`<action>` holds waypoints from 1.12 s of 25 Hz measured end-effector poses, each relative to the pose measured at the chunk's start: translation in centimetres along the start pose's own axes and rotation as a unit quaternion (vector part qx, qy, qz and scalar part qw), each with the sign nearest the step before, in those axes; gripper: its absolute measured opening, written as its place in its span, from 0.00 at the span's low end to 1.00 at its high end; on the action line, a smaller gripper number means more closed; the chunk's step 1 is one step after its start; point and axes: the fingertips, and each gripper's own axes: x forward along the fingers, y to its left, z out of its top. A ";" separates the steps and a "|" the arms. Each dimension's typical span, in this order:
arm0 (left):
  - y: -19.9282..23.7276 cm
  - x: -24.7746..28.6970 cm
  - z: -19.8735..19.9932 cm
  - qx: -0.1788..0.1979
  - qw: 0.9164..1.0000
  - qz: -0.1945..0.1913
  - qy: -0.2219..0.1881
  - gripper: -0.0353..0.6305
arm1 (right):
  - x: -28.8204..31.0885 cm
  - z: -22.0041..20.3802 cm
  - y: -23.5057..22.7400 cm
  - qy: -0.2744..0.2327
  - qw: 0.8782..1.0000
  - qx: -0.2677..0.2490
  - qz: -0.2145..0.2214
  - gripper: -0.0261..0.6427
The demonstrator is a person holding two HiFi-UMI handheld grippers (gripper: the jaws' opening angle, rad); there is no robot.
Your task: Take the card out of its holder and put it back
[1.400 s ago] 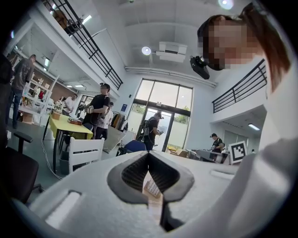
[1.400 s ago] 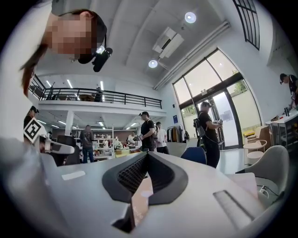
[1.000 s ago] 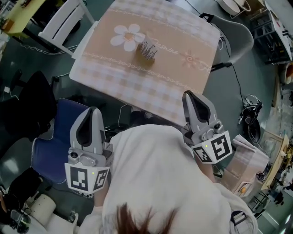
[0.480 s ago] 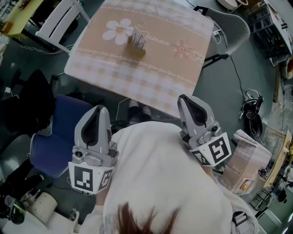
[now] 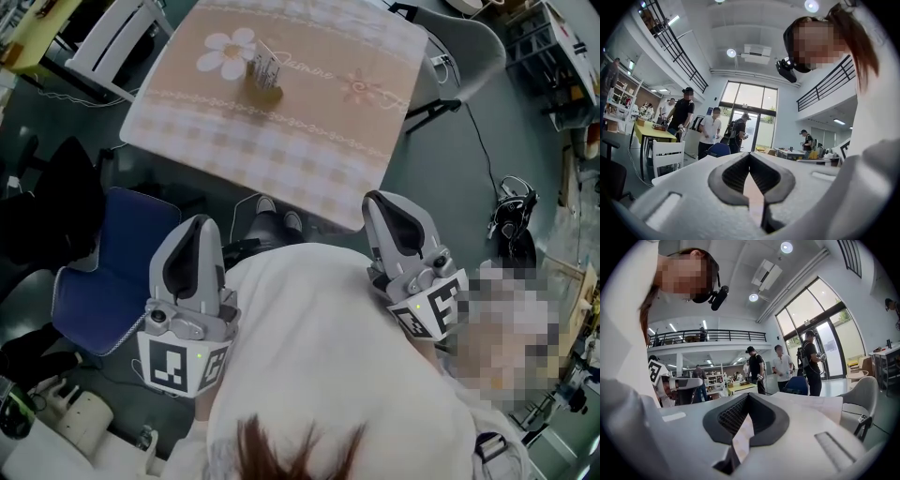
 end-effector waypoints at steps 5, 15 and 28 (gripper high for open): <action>-0.4 -0.2 -0.3 0.004 1.000 -0.004 -0.002 0.05 | -0.3 -0.3 0.5 -0.002 1.000 -0.012 0.010 0.04; -0.5 -0.5 -0.2 -0.001 1.000 0.008 -0.009 0.05 | 0.0 -0.6 0.7 0.014 0.999 -0.021 0.031 0.04; -0.8 0.1 0.0 -0.001 1.000 -0.010 -0.006 0.05 | 0.0 -0.9 0.9 0.018 0.999 -0.019 0.031 0.04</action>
